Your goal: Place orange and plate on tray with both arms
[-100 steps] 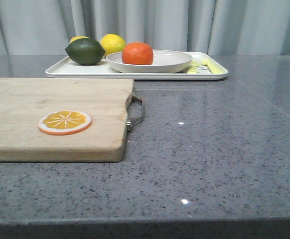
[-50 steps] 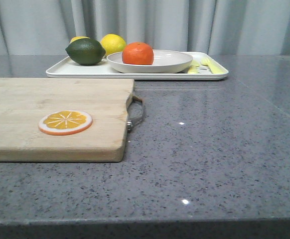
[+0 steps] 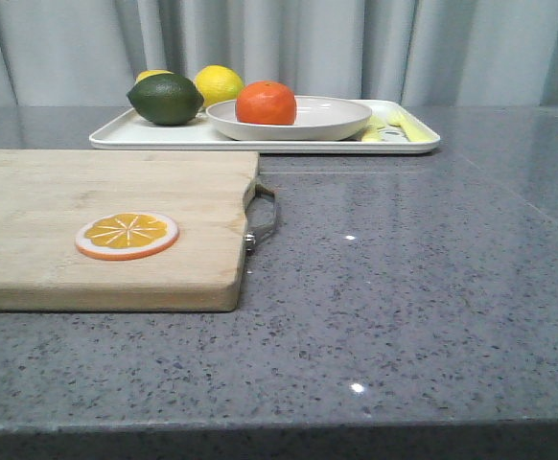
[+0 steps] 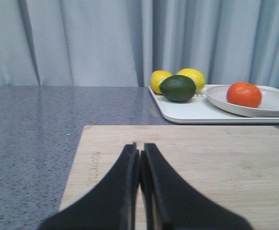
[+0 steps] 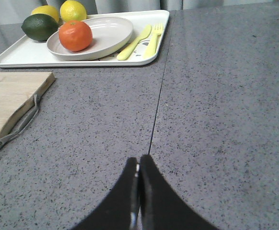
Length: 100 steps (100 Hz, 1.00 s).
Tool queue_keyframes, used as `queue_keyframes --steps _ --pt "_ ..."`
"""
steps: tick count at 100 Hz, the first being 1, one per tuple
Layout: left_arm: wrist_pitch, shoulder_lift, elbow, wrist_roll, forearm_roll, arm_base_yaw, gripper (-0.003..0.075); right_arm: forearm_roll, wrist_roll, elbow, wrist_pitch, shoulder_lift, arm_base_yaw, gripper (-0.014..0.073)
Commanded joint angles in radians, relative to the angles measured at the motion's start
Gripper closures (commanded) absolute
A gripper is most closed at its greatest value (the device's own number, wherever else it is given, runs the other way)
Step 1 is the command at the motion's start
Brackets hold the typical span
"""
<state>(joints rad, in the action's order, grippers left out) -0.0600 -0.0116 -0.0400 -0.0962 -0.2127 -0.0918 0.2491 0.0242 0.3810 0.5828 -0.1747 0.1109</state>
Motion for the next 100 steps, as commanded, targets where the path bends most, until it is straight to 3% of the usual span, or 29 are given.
queue_keyframes --steps 1,19,26,100 --pt "0.117 0.009 0.003 0.001 0.035 0.046 0.0739 0.008 0.009 0.025 -0.073 -0.009 -0.001 0.0654" --pt "0.168 0.047 0.065 0.001 0.054 0.113 0.0739 0.008 0.009 0.025 -0.074 -0.010 -0.001 0.0654" --pt "0.128 0.047 0.063 0.001 0.070 0.128 0.0739 0.008 0.009 0.025 -0.073 -0.010 -0.001 0.0654" --pt "0.108 0.047 0.063 0.001 0.090 0.132 0.0739 0.008 0.009 0.025 -0.072 -0.010 -0.001 0.0654"
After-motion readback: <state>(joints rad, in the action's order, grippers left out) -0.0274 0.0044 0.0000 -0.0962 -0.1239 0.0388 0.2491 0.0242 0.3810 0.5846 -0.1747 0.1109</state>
